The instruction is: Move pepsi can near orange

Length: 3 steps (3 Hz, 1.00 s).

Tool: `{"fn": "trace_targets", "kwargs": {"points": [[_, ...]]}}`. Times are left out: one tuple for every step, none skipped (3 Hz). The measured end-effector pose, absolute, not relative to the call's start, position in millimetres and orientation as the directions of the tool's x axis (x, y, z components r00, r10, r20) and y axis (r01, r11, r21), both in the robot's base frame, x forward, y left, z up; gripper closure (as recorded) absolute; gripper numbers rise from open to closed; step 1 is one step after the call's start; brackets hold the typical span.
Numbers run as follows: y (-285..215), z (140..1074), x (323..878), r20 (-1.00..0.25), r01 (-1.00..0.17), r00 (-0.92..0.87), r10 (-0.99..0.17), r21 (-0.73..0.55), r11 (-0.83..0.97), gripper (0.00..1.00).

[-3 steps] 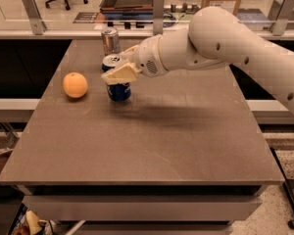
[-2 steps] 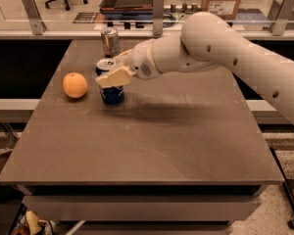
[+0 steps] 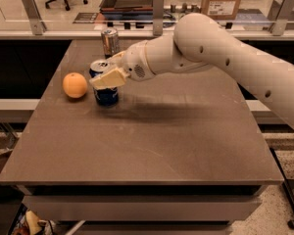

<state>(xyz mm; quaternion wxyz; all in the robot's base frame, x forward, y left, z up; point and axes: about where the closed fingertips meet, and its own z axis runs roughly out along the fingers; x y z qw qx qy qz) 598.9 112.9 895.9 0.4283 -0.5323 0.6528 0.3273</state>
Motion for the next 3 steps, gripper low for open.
{"fn": "trace_targets", "kwargs": {"points": [[115.1,895.9,597.9,-0.907,-0.976,-0.065,-0.415,-0.029,0.215,0.36],[117.4,895.9,596.8,-0.907,-0.977,-0.063,-0.416,-0.028,0.211,0.13],[119.8,895.9,595.6,-0.907,-0.978,-0.062,-0.416,-0.028,0.207,0.0]]}}
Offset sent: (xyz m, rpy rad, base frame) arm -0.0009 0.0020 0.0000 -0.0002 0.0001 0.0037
